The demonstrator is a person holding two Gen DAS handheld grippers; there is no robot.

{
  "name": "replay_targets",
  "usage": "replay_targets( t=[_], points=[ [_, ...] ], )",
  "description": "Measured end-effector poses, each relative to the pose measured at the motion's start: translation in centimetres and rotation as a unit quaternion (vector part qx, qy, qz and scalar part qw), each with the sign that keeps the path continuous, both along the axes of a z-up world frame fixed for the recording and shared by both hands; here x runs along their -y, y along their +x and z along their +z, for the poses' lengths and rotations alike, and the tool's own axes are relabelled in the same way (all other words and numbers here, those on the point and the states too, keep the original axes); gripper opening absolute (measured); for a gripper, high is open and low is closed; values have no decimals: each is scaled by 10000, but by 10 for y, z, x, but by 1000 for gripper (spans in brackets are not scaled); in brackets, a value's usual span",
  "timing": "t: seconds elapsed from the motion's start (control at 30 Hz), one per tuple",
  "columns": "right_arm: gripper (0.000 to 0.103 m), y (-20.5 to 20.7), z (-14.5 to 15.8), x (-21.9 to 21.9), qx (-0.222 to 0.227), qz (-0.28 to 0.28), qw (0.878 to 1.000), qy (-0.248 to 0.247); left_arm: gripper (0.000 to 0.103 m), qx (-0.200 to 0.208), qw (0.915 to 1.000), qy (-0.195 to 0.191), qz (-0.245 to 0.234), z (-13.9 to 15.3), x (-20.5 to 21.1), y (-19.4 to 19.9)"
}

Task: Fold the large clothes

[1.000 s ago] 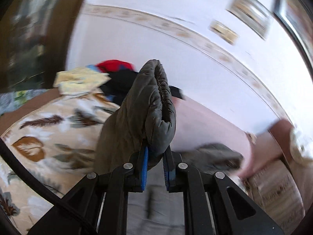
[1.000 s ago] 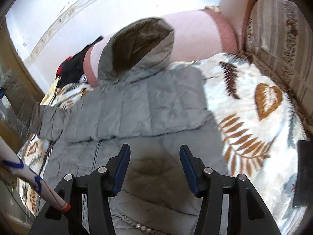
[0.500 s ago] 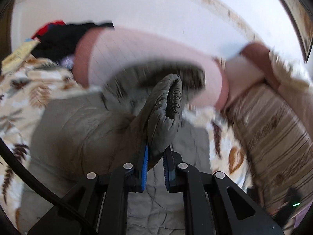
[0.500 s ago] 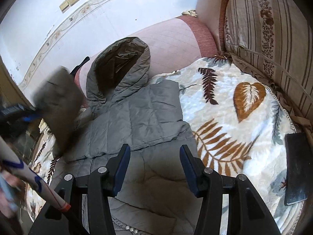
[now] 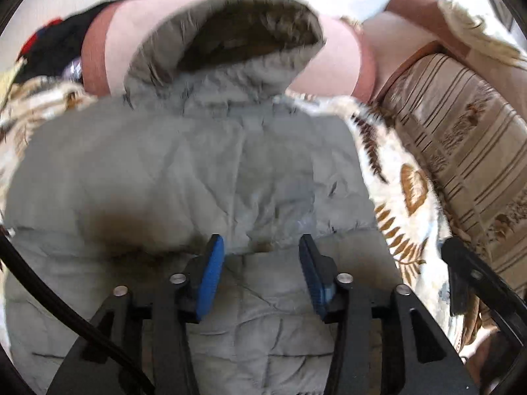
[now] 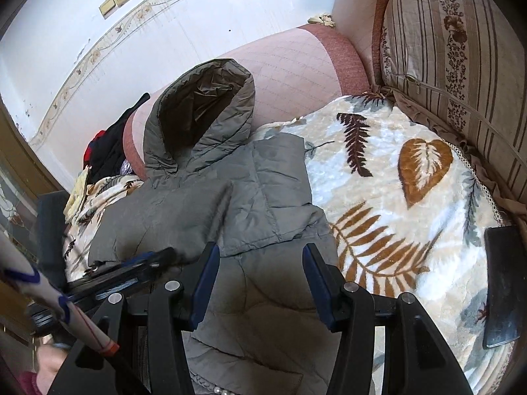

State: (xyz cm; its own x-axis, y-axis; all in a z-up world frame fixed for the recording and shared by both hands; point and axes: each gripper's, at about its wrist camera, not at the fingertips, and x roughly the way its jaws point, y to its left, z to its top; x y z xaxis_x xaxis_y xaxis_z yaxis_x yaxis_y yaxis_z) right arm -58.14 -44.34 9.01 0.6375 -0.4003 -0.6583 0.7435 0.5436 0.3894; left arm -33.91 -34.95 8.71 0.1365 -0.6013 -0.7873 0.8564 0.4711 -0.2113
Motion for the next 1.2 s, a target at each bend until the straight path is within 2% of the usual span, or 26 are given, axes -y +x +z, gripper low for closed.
replay_targets(
  t=[0.13, 0.27, 0.4, 0.5, 0.57, 0.67, 0.73, 0.8, 0.9, 0.97, 1.07, 1.2],
  points=[
    [57, 9, 1, -4, 2, 70, 9998, -177, 53, 496, 9964, -47, 686, 17, -29, 47],
    [57, 32, 2, -4, 76, 267, 9989, -367, 53, 666, 9822, 294, 1730, 6, -66, 128],
    [57, 70, -4, 0, 30, 574, 9973, -459, 53, 777, 9695, 574, 2253, -12, -92, 174],
    [57, 103, -9, -1, -165, 833, 9941, -670, 53, 559, 9692, 599, 2322, -29, -101, 191],
    [57, 124, -16, -2, -363, 991, 9907, -859, 53, 581, 9691, 735, 2282, -44, -102, 193],
    [55, 145, -39, 6, -746, 1074, 9886, -748, 54, 669, 9684, 825, 2256, -63, -96, 191],
    [55, 160, -72, 19, -1294, 1121, 9847, -323, 55, 651, 9677, 848, 2284, -72, -94, 195],
    [55, 158, -85, 29, -1169, 1071, 9873, 18, 55, 643, 9666, 896, 2312, -75, -92, 197],
    [55, 156, -76, 27, -1206, 1057, 9870, -61, 52, 891, 9629, 964, 2356, -62, -93, 185],
    [55, 149, -63, 19, -1092, 1049, 9884, -111, 52, 949, 9671, 753, 2238, -45, -101, 162],
    [55, 136, -39, 3, -895, 1104, 9895, -263, 53, 805, 9763, 447, 1957, -31, -116, 123],
    [55, 122, -22, -23, -726, 1294, 9886, -234, 53, 910, 9799, 535, 1692, -31, -137, 64]
  ],
)
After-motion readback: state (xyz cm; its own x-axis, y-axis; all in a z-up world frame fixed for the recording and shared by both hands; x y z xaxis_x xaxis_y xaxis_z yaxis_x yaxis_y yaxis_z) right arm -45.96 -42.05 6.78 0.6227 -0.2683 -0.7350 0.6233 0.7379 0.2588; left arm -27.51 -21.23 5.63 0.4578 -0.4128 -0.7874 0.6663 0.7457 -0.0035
